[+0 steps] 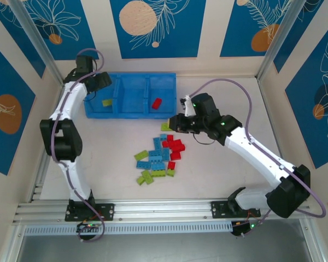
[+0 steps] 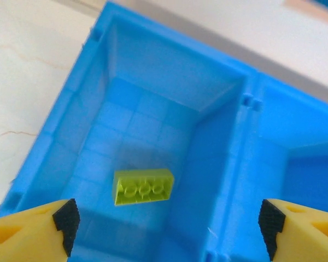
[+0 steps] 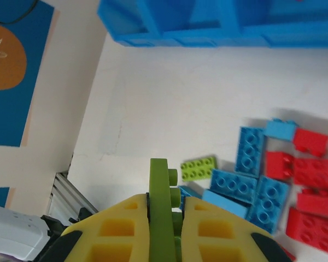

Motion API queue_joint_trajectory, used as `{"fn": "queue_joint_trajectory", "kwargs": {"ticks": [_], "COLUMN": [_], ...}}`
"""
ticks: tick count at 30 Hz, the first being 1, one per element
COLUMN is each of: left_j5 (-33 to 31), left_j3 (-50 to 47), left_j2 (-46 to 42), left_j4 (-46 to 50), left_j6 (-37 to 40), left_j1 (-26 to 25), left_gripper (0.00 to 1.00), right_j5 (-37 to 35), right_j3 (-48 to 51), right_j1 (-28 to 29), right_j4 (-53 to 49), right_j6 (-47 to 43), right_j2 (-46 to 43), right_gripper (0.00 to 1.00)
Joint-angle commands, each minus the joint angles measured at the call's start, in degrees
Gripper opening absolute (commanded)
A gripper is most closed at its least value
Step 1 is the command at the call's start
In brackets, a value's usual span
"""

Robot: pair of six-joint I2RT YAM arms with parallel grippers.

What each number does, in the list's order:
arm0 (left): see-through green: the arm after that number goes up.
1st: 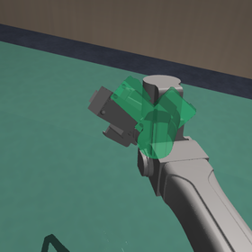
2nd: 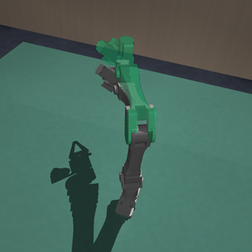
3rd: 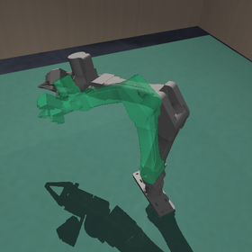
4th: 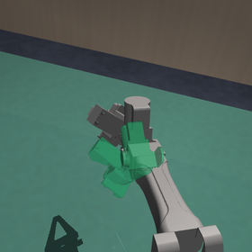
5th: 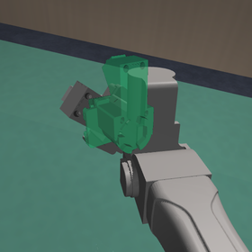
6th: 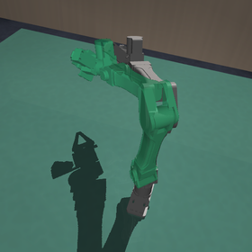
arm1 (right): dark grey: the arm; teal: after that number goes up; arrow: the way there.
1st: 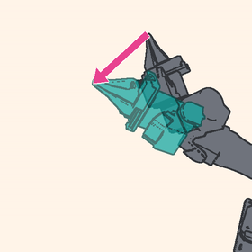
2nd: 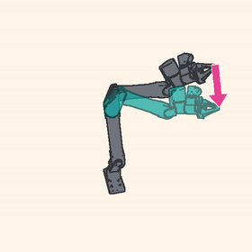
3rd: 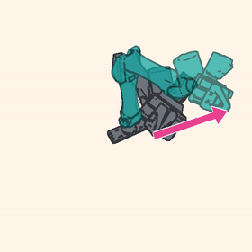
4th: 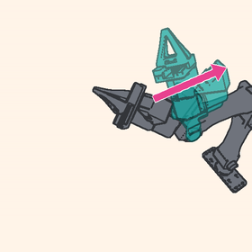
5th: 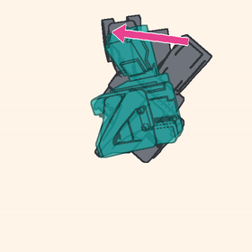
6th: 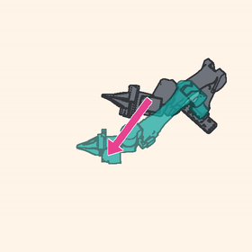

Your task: Sort the legos into containers by color

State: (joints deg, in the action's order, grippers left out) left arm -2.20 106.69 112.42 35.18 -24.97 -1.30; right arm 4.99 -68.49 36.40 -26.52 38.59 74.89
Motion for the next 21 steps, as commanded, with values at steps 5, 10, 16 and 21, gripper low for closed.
{"fn": "queue_joint_trajectory", "kwargs": {"ticks": [5,10,16,21], "left_j5": [2.9,7.0,7.3,13.1], "left_j3": [-10.6,-21.7,-37.1,-51.4], "left_j2": [-23.9,-43.1,-60.4,-66.4], "left_j4": [-2.7,1.0,5.6,-1.1], "left_j6": [1.4,8.5,22.0,21.5], "left_j1": [-0.1,-1.0,-1.1,-1.1], "left_gripper": [0.87,0.87,0.96,0.97], "right_j5": [-5.7,-15.5,-17.2,-17.1], "right_j3": [-14.7,-26.4,-53.1,-88.9], "right_j1": [7.7,11.7,12.3,11.8], "right_j4": [5.3,13.2,12.8,4.4], "right_j6": [-6.1,-13.0,-22.0,-21.7], "right_j2": [14.4,29.9,54.1,78.2], "right_gripper": [0.00,0.00,0.00,0.00]}}
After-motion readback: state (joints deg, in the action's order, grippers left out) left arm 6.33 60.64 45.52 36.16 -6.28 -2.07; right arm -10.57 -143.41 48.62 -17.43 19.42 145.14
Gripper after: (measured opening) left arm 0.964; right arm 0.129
